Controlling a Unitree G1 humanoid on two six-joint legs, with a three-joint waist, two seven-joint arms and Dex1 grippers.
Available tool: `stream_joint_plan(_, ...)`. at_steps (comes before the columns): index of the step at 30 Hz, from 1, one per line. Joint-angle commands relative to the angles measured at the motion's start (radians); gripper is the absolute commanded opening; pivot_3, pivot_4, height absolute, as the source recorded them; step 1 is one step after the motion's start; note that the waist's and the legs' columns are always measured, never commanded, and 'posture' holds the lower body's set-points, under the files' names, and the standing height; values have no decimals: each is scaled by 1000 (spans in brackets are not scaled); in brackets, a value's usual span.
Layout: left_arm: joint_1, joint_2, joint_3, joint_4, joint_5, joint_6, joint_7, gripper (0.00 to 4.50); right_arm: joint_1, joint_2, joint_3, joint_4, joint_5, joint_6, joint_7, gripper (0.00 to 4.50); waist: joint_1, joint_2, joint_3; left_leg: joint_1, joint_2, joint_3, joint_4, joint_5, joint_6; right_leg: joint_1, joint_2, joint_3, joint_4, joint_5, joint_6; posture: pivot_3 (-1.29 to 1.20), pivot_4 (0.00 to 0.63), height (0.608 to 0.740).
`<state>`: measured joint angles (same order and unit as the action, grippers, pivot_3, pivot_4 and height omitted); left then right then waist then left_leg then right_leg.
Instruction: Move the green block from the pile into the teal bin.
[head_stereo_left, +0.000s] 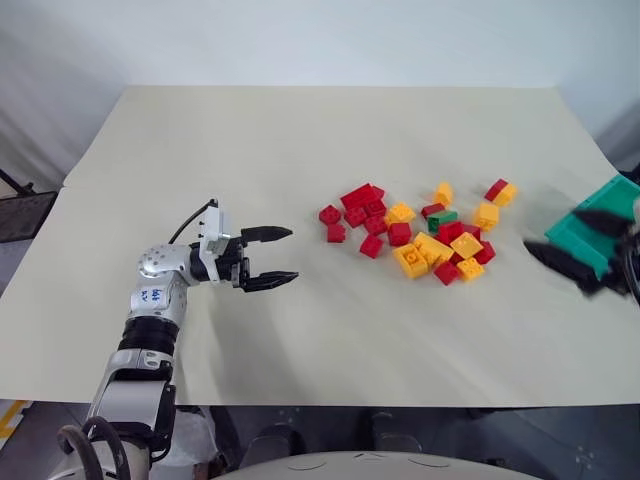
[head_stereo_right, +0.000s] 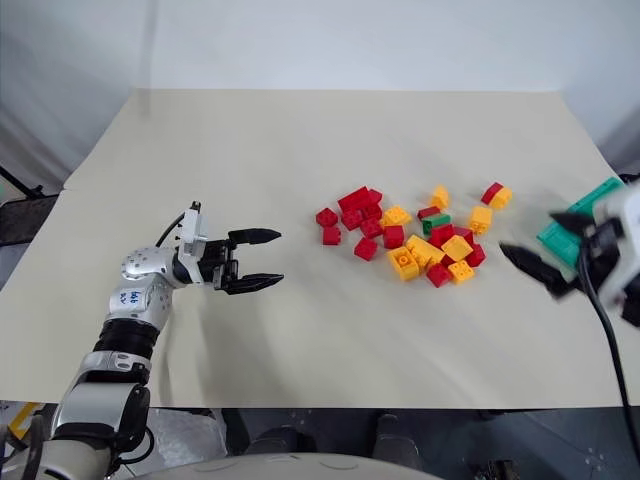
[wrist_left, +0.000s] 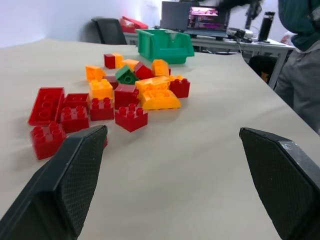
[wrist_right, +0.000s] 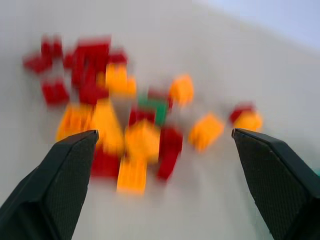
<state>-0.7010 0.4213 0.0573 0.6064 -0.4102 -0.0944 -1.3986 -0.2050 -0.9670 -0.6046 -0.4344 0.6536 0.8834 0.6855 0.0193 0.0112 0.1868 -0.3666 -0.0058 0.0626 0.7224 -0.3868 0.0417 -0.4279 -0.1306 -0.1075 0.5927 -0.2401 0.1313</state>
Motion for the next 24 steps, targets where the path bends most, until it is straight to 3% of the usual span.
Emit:
stream_joint_plan(1, -9, 2, 12, 3, 2, -21, 0, 4500, -116, -29, 134, 38, 11, 47, -18, 4479, 1, 0, 0, 0, 0, 0, 0, 0, 0, 0, 0, 0, 0, 0, 0, 0, 150, 740)
stream_joint_plan(6, -3, -8, 11, 0, 3, -31, 4, 4500, -279, -50, 363, 148, -75, 51, -3, 4479, 6, 0, 0, -3, -1, 2, 1, 0, 0, -1, 0, -1, -1, 0, 0, 0, 150, 740)
stream_joint_plan(9, 15, -16, 12, -19, -1, -37, 7, 4500, -533, -11, 623, 356, -232, 34, 24, 4479, -2, 0, 0, -3, -2, 3, 2, 0, 1, -1, -1, -1, -2, 1, 2, 0, 150, 740)
stream_joint_plan(11, 18, -20, 13, -23, -2, -39, 12, 4500, -657, 23, 720, 480, -303, 39, 31, 4479, -11, 0, 0, -3, -2, 2, 1, 0, 2, -2, -1, 1, -2, 2, 2, 0, 150, 740)
stream_joint_plan(19, 56, -34, 18, -68, -9, -40, 40, 4500, -1040, 218, 1004, 1048, -554, 57, 129, 4479, -31, 0, 0, -5, -2, 3, -1, 0, 2, -3, -1, -3, -2, 2, 2, 0, 150, 740)
stream_joint_plan(24, 73, -36, 19, -93, -13, -36, 60, 4500, -1185, 324, 1070, 1361, -665, -23, 204, 4479, -38, 1, 0, -6, -2, 3, -2, 0, 2, -3, -2, -5, -2, 2, 2, 0, 150, 740)
